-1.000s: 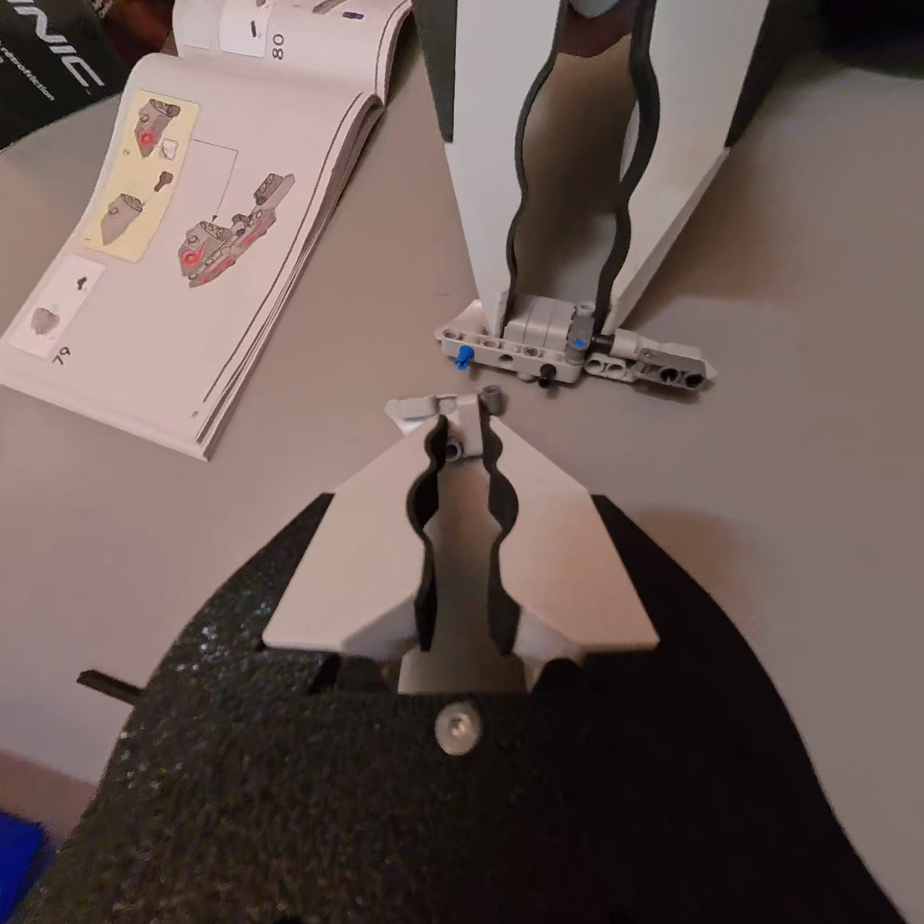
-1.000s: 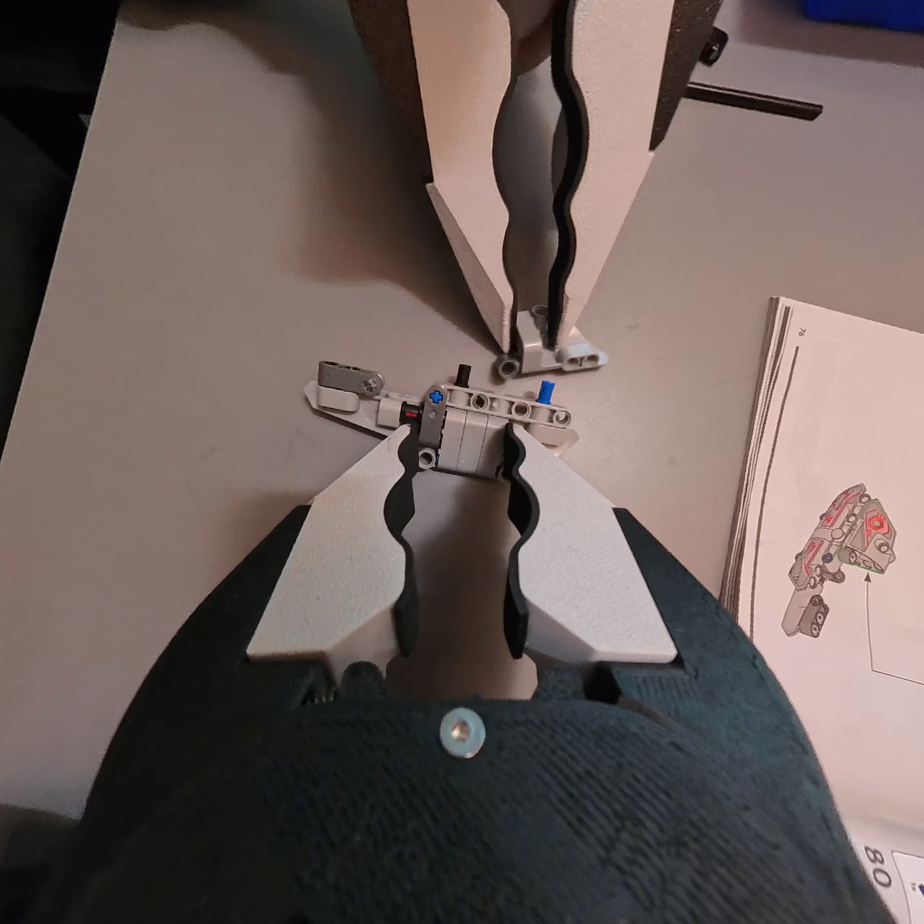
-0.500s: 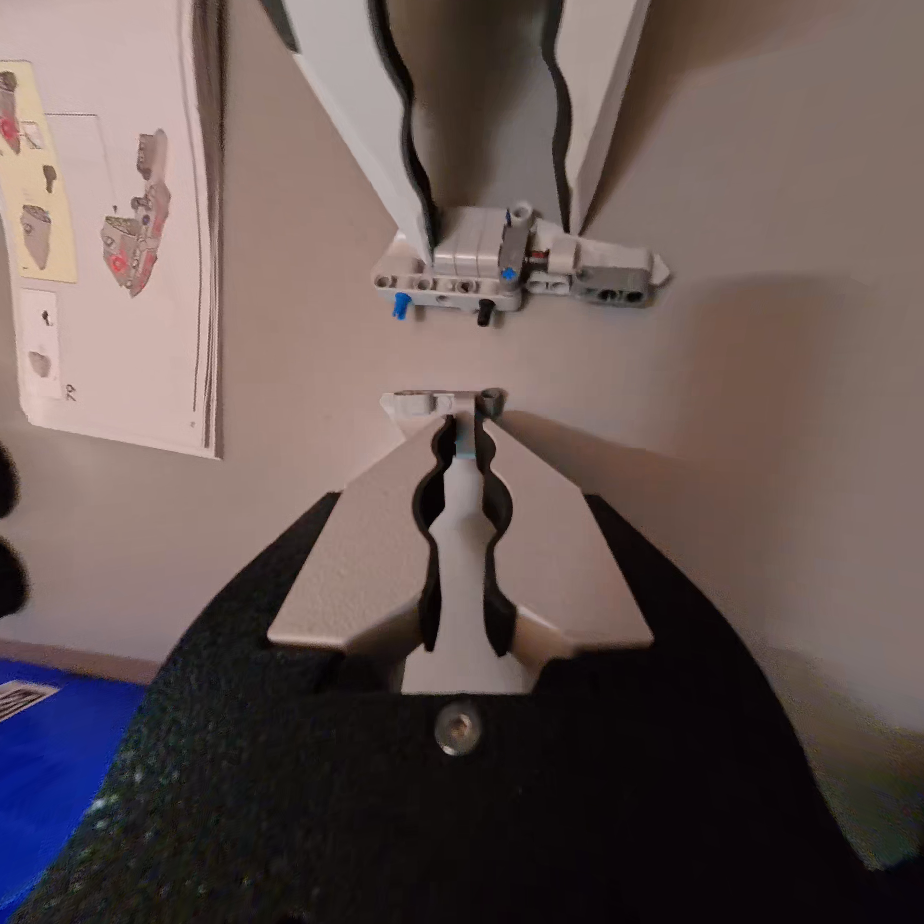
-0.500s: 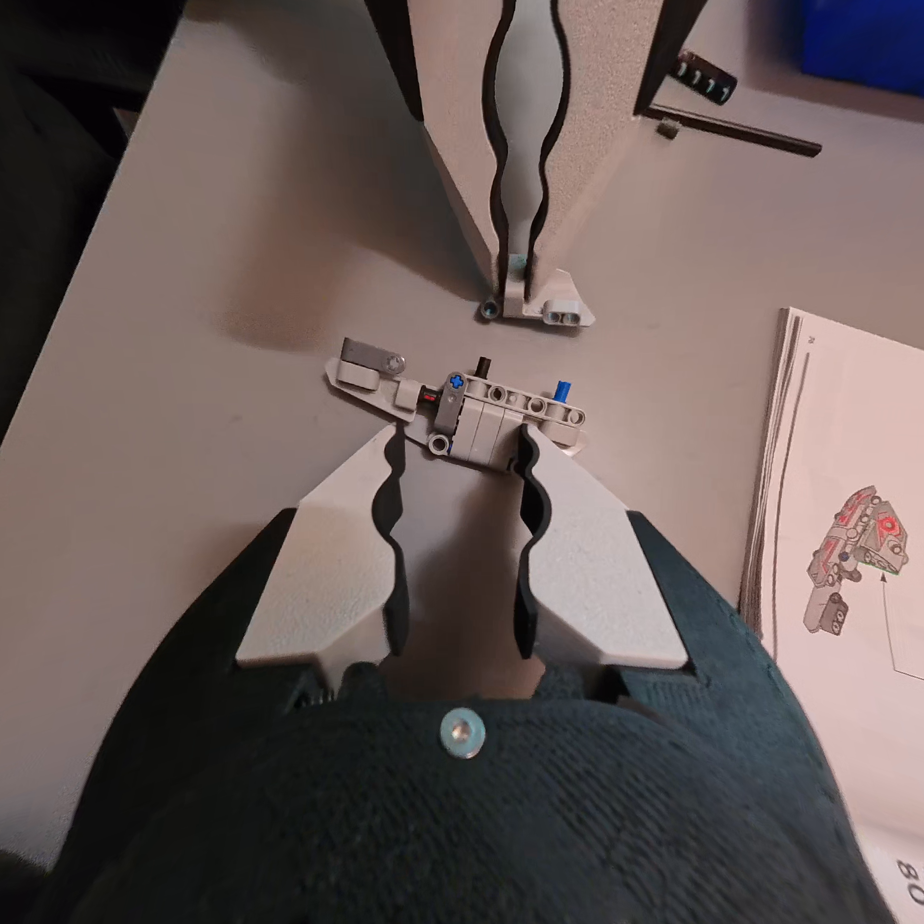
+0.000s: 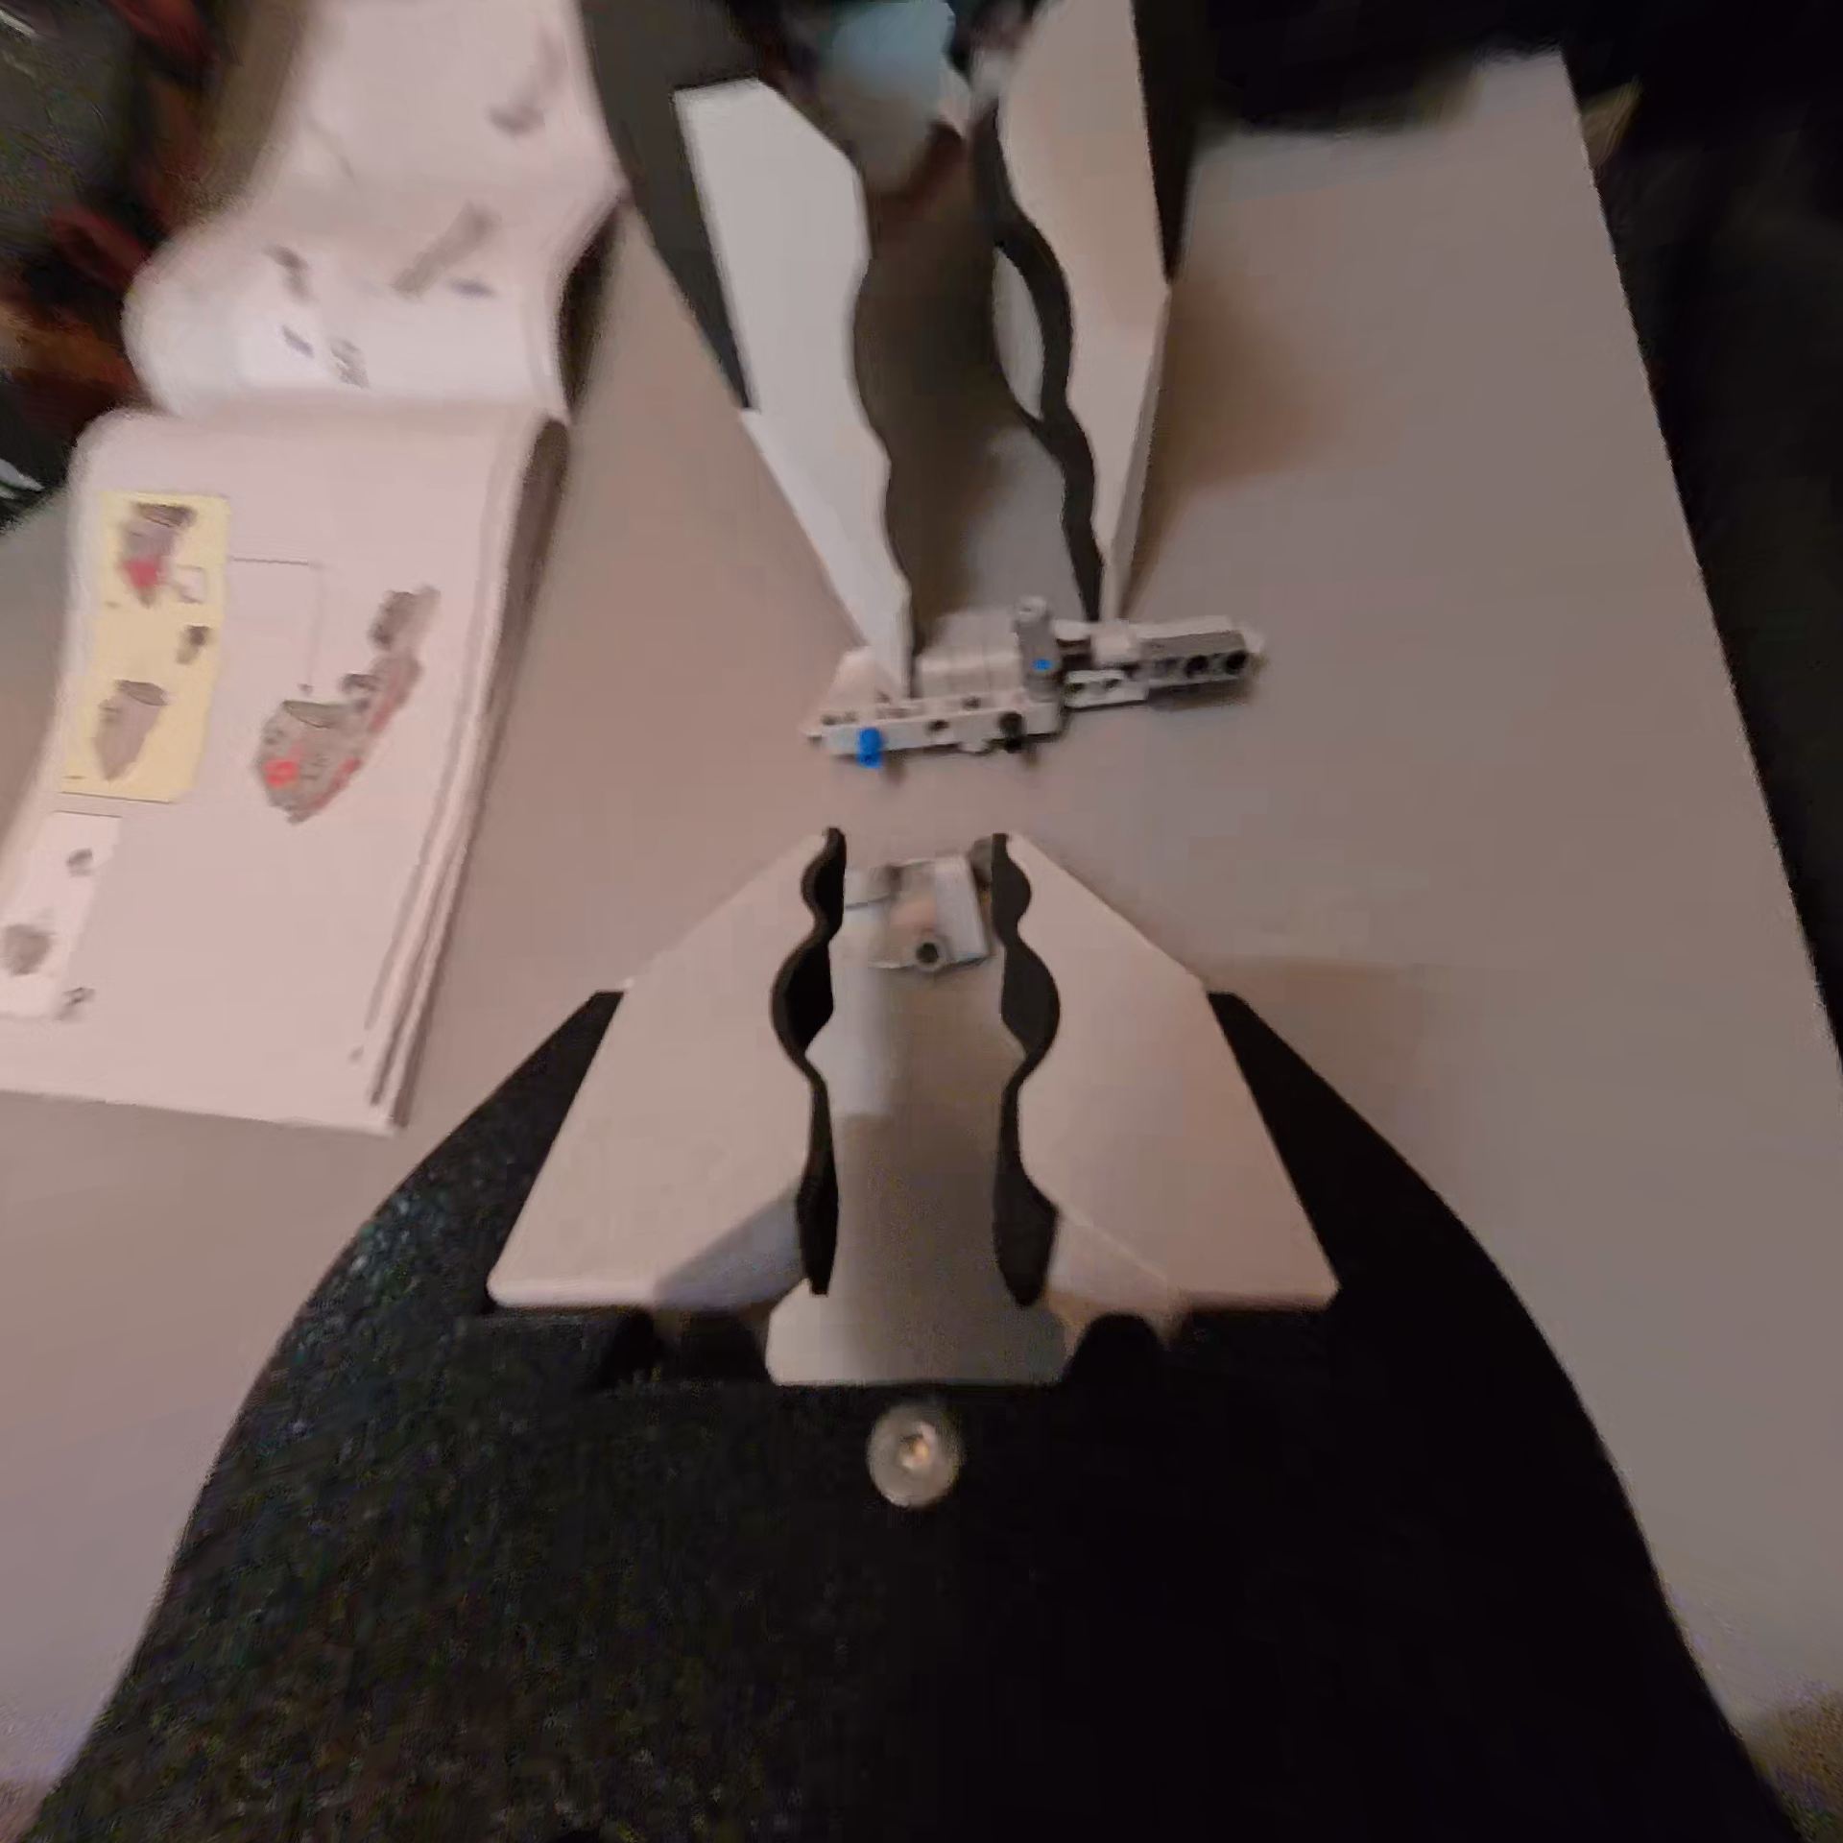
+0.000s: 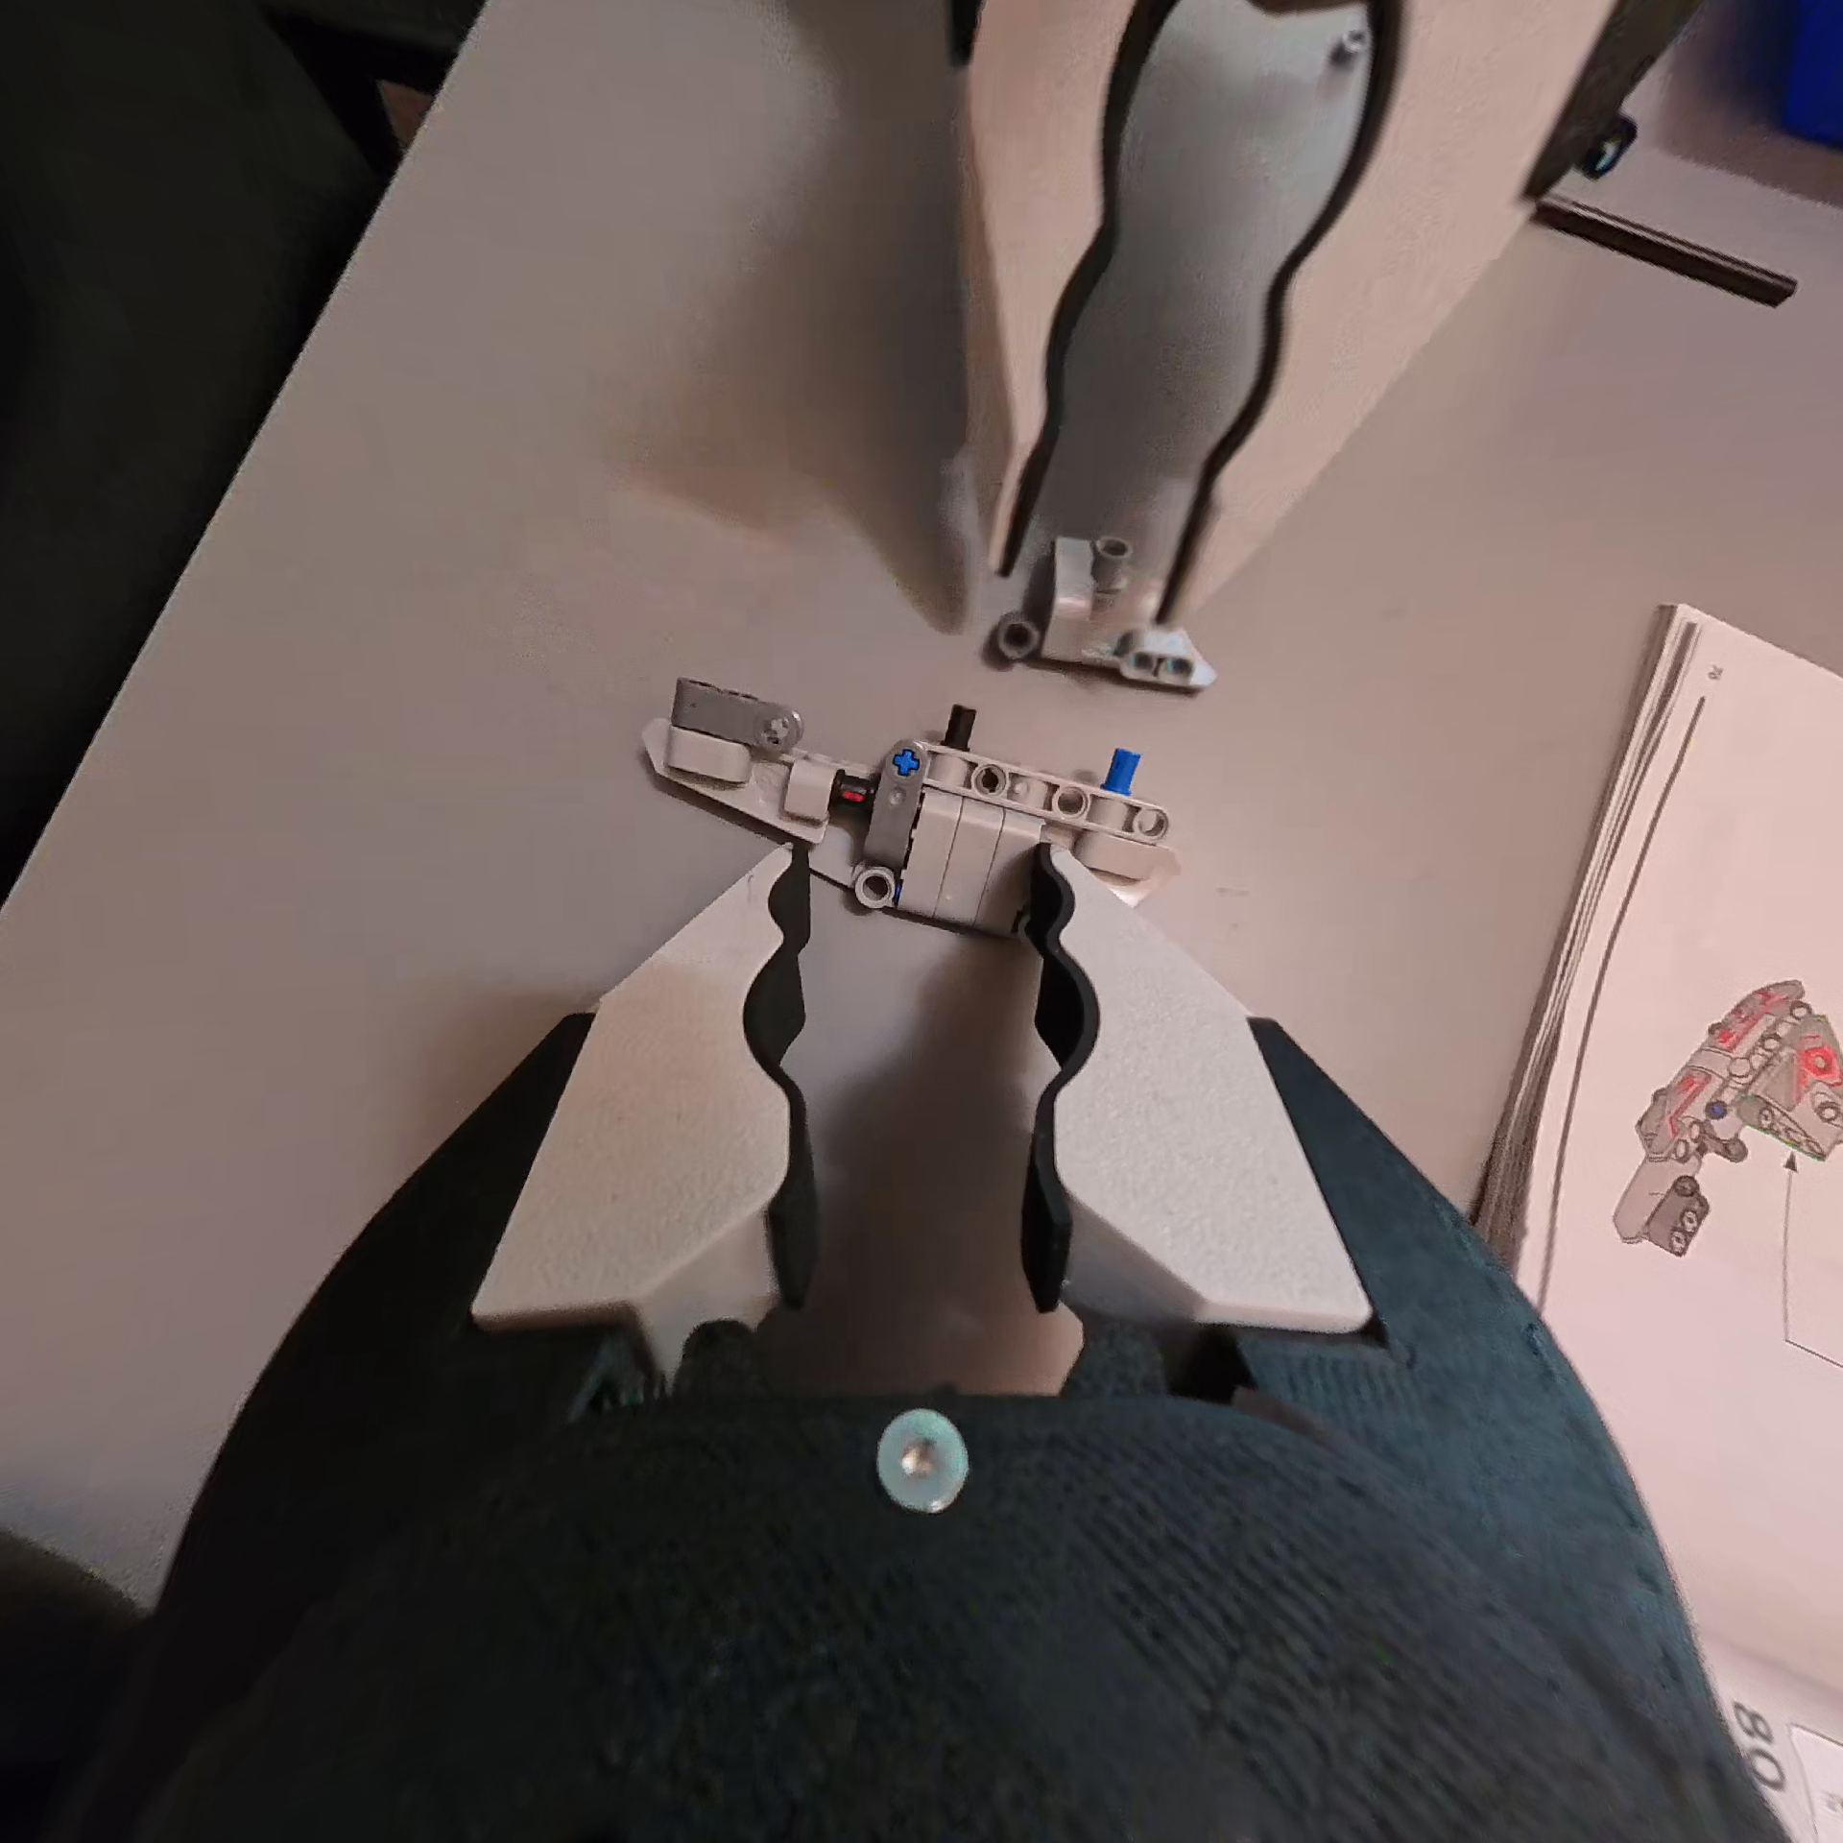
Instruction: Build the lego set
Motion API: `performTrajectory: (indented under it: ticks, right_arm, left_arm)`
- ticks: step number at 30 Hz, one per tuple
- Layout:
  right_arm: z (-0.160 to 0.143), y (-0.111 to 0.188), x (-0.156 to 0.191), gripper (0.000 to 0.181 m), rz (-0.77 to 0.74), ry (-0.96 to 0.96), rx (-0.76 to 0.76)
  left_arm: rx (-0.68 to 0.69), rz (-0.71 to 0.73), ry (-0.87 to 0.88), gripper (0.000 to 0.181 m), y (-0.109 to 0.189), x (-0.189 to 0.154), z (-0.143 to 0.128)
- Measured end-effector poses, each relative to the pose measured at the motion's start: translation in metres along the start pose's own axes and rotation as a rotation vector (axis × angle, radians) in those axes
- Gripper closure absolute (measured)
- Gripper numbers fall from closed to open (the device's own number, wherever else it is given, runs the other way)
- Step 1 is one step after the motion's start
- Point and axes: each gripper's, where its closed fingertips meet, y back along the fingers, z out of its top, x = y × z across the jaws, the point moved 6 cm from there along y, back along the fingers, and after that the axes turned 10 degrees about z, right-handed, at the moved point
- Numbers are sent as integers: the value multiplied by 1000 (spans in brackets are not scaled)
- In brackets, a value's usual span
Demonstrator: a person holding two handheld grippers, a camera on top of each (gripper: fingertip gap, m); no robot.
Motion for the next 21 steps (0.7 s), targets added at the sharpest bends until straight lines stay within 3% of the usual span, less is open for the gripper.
performTrajectory:
  ticks: [1,5,15,21]
  right_arm:
    - [-1,0,1,138,1,8,-6]
    - [-2,0,2,138,7,16,-22]
    - [0,-2,3,138,-2,9,-39]
    - [1,-3,2,138,-8,6,-42]
  left_arm:
    - [-32,44,17,155,3,5,-6]
    - [49,86,124,147,1,8,-27]
    - [40,6,167,158,-3,9,-13]
    - [21,71,111,164,-7,-1,-12]
